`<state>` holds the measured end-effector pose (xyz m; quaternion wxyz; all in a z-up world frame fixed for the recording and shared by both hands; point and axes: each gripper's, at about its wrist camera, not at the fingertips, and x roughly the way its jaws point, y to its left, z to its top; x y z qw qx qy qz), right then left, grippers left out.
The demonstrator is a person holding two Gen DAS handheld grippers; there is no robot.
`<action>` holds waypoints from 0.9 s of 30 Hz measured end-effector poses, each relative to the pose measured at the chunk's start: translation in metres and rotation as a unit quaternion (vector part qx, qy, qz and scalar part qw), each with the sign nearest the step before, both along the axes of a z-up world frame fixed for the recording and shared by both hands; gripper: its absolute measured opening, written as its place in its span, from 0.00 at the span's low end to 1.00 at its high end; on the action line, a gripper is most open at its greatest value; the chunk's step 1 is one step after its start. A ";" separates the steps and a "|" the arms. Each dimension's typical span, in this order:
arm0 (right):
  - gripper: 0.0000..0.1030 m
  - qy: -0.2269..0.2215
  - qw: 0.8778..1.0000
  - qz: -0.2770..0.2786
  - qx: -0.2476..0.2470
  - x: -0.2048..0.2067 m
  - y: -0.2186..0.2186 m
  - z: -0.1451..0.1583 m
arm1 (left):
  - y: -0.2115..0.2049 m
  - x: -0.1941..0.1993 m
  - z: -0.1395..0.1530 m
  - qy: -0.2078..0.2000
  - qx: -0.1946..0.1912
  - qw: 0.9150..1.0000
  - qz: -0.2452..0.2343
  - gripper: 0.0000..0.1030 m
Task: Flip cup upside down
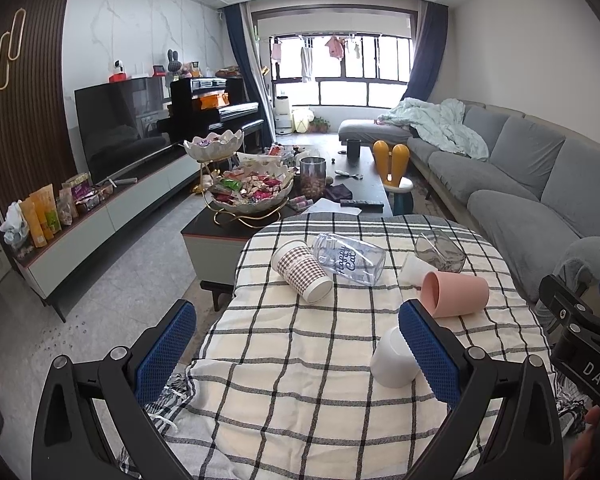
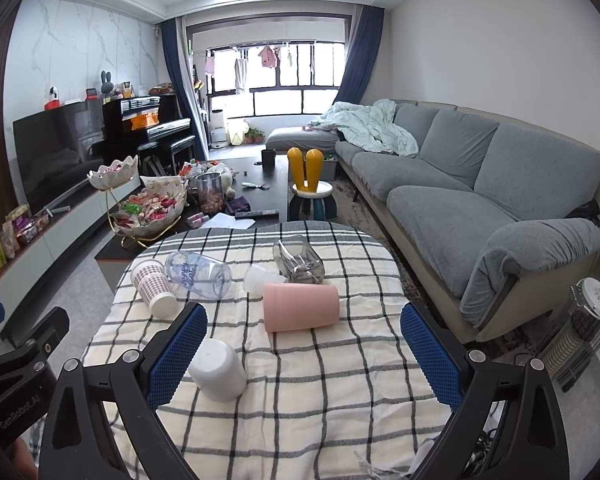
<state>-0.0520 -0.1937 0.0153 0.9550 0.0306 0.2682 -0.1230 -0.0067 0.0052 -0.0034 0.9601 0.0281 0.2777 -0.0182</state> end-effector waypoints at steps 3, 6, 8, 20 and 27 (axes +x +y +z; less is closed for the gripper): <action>0.95 0.001 1.000 0.000 0.000 0.000 0.000 0.000 | 0.000 0.000 0.000 0.001 0.000 1.000 0.000 1.00; 0.95 0.001 1.000 0.000 0.001 0.000 0.000 0.000 | -0.001 0.001 -0.001 0.003 -0.001 1.000 0.001 1.00; 0.95 0.002 1.000 0.000 0.002 0.000 -0.002 -0.001 | -0.001 0.001 -0.001 0.003 -0.001 1.000 0.002 1.00; 0.95 0.004 1.000 0.000 0.003 0.001 -0.002 -0.001 | -0.001 0.001 -0.002 0.004 -0.001 1.000 0.002 1.00; 0.95 0.003 1.000 0.000 0.003 0.001 -0.002 -0.001 | -0.002 0.001 -0.003 0.002 0.000 1.000 0.001 1.00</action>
